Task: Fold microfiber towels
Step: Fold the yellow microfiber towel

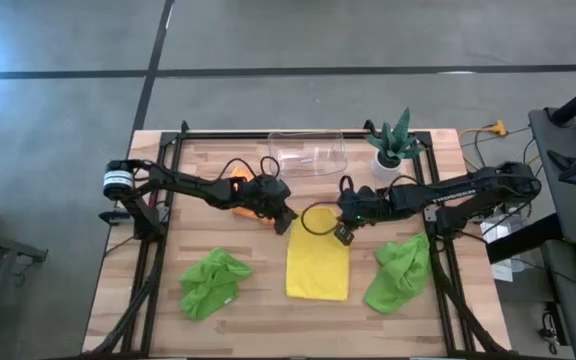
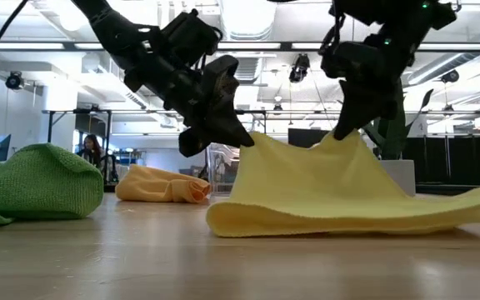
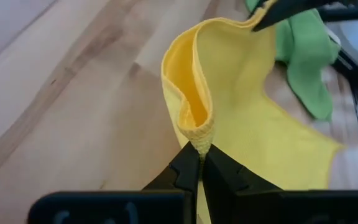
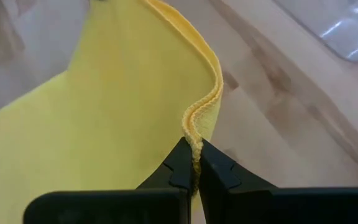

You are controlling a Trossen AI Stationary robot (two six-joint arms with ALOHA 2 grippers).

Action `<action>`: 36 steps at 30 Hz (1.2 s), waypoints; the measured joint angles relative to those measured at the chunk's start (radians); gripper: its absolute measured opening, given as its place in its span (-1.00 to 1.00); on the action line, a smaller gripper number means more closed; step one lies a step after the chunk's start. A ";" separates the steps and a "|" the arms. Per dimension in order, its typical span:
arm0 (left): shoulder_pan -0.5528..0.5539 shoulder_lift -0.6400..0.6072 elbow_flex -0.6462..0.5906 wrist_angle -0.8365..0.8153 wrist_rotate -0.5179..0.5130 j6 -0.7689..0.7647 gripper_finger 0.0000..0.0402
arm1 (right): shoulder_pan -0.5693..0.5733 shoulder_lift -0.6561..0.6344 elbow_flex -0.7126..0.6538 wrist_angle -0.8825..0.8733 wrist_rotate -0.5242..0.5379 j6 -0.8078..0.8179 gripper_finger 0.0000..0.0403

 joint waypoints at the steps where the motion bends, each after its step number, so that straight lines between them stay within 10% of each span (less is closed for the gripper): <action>1: -0.004 -0.001 0.000 0.001 0.000 0.019 -1.00 | 0.012 0.000 -0.003 -0.001 0.009 0.000 -0.96; 36: -0.195 -0.118 -0.033 -0.096 -0.061 0.612 -1.00 | 0.377 -0.104 -0.054 0.144 0.276 -0.100 -0.96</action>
